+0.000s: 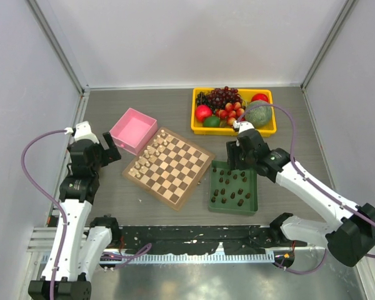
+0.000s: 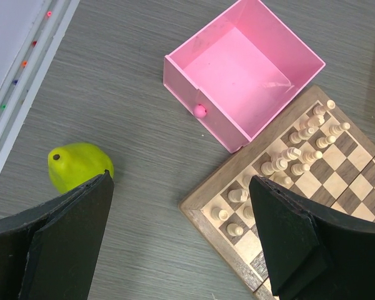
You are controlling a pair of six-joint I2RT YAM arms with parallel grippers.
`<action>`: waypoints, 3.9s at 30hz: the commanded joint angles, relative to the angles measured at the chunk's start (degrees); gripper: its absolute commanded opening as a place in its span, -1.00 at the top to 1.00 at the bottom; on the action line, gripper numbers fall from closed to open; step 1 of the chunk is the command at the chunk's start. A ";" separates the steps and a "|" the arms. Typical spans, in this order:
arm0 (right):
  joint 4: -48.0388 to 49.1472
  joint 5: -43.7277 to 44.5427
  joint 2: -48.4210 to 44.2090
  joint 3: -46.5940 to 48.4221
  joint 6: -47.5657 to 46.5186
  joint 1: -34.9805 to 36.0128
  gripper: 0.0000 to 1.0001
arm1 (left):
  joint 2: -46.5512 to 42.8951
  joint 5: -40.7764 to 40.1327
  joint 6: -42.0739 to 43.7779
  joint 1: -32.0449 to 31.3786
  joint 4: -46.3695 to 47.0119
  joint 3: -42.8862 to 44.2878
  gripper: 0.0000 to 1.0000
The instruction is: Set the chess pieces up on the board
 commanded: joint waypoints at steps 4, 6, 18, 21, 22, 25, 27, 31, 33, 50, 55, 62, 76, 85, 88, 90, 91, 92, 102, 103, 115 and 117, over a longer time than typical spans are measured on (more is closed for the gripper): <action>4.23 2.76 5.23 -1.36 5.67 2.16 -0.09 | -0.76 0.79 -0.26 0.24 0.71 1.91 -0.98; 5.73 1.71 6.73 -1.45 6.11 3.04 -0.08 | -0.85 0.87 -0.43 0.16 0.62 1.91 -0.98; 11.71 3.55 16.40 0.74 6.38 7.53 0.14 | -1.03 0.96 -0.52 0.16 0.89 1.47 -0.98; 13.38 3.29 17.63 0.57 6.11 7.70 0.23 | -0.94 0.87 -0.52 0.16 0.98 1.47 -0.98; 14.08 2.77 18.16 0.66 5.85 7.70 0.23 | -0.85 0.87 -0.61 0.16 0.98 1.47 -0.98; 15.49 2.23 19.39 0.83 4.71 7.79 0.23 | -0.76 0.96 -0.61 0.16 0.98 1.47 -0.98; 16.19 1.97 20.18 0.83 4.18 7.97 0.23 | -0.68 0.96 -0.61 0.16 1.06 1.47 -0.98; 17.42 2.50 21.50 0.74 3.57 8.14 0.23 | -0.50 0.96 -0.61 0.16 1.06 1.47 -0.98; 18.47 2.50 21.77 0.31 3.30 8.23 0.23 | -0.50 0.96 -0.52 0.16 1.06 1.39 -0.98; 21.38 3.91 22.21 -1.98 3.83 8.49 0.30 | -0.06 1.05 -0.61 0.25 1.06 1.56 -0.98; 22.26 4.87 22.30 -3.38 5.05 8.67 0.31 | -0.06 1.14 -0.70 0.25 1.06 1.65 -0.98; 25.34 6.01 21.76 -5.23 6.03 8.85 0.31 | 0.03 1.31 -0.70 0.25 0.98 1.56 -0.98; 26.83 6.36 24.41 -4.71 5.94 9.29 0.31 | 0.12 1.49 -0.70 0.33 1.06 1.73 -0.98; 27.79 7.51 25.11 -5.06 6.11 9.29 0.33 | 0.29 1.84 -0.87 0.60 1.15 1.65 -0.98; 27.97 7.77 25.46 -4.88 5.85 9.29 0.36 | 0.47 2.10 -0.96 0.68 1.15 1.65 -0.98; 28.06 8.12 25.72 -4.71 5.94 9.29 0.42 | 0.55 2.19 -0.96 0.77 1.15 1.74 -0.98; 28.24 8.04 25.64 -4.71 5.68 9.29 0.41 | 0.55 2.28 -0.96 0.77 1.15 1.74 -0.98; 28.24 8.03 25.90 -4.62 5.67 9.20 0.42 | 0.64 2.28 -1.05 0.86 1.15 1.82 -0.98; 28.50 9.26 26.16 -4.26 5.50 9.29 0.49 | 0.73 2.63 -1.05 0.95 1.15 1.82 -0.98; 28.50 9.27 26.08 -4.18 5.59 9.29 0.49 | 0.64 2.63 -1.14 0.95 1.15 1.74 -0.98; 29.47 11.64 24.67 -4.35 5.94 9.29 0.35 | 0.82 2.81 -1.14 1.04 1.24 1.82 -0.98; 29.73 11.64 24.84 -4.35 5.94 9.29 0.39 | 0.82 2.89 -1.22 1.12 1.15 1.74 -0.98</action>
